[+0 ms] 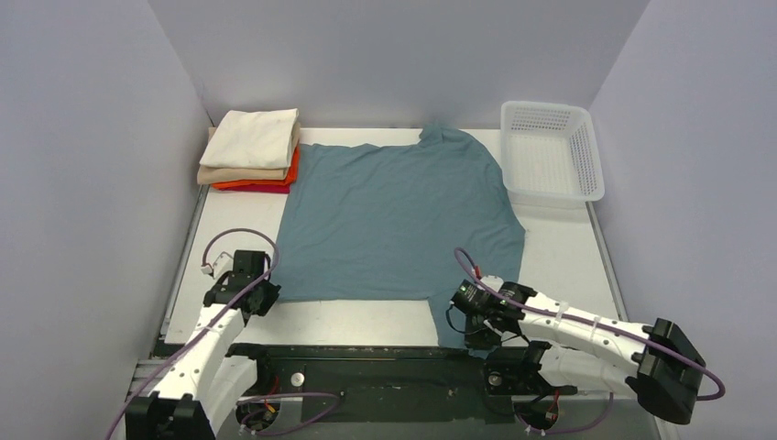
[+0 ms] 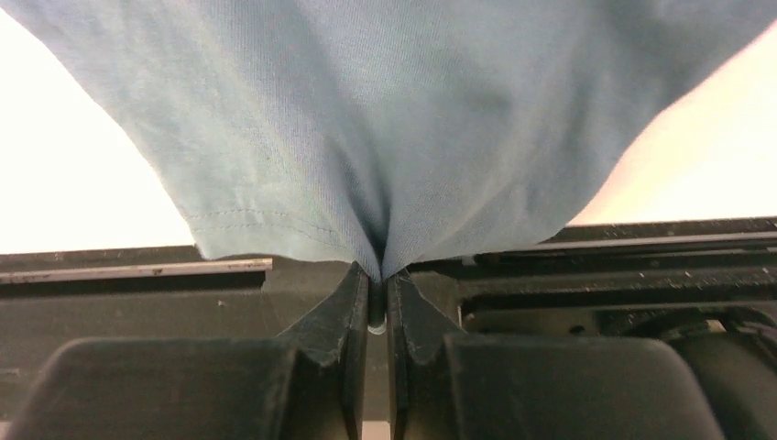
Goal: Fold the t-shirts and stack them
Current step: Grab the side of the flattened tshirt closest away from the robot with both arms, then fold the flattened tshirt in 1/3 of the way
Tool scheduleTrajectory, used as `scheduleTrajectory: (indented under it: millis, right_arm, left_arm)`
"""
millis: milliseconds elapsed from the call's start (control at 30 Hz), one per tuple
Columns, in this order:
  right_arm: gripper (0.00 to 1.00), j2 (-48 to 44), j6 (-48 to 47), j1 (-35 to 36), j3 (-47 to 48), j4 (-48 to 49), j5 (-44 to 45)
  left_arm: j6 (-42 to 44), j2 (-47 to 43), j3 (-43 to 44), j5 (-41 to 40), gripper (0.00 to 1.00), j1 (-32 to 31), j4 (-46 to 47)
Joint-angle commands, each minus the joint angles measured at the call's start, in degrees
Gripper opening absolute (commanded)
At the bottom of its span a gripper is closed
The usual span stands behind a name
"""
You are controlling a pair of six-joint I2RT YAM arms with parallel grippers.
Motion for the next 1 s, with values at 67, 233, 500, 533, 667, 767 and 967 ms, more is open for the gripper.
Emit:
scheduleTrajectory:
  millis: [67,233,500,533,667,767,967]
  right_arm:
    - [0.00,-7.63,1.61,1.07,2.32,-14.37,-4.70]
    - [0.00,-9.84,1.70,1.59,3.91,-17.17,-6.01]
    - [0.00,-5.98,-3.88,-3.31,13.70,-18.34,0.70]
    - [0.00,-5.58,-4.86,-4.50,14.64,-18.33,1.41]
    - [0.00,-2.91,-12.08,-10.93,20.64,-18.08,4.64]
    - [0.00,0.75,-15.37,-13.44,26.26,-17.40,6.79]
    - [0.00,7.17,-20.79,-19.19,33.79,-14.75,8.58]
  left_arm:
    - [-7.31,-12.04,0.99,-2.38,0.00,-0.80,-13.18]
    - [-8.22,-15.93,0.68,-0.81,0.00,-1.67,-14.41]
    - [-5.38,-12.60,4.24,1.14,0.00,-1.69,-8.59]
    - [-5.31,-12.09,4.82,1.01,0.00,-1.65,-6.85]
    - [-4.74,-8.30,6.47,0.50,0.00,-1.72,-1.65]
    - [-4.33,-3.69,8.16,0.62,0.00,-1.71,1.83]
    - [-2.51,4.42,12.93,-1.31,0.00,-1.54,8.18]
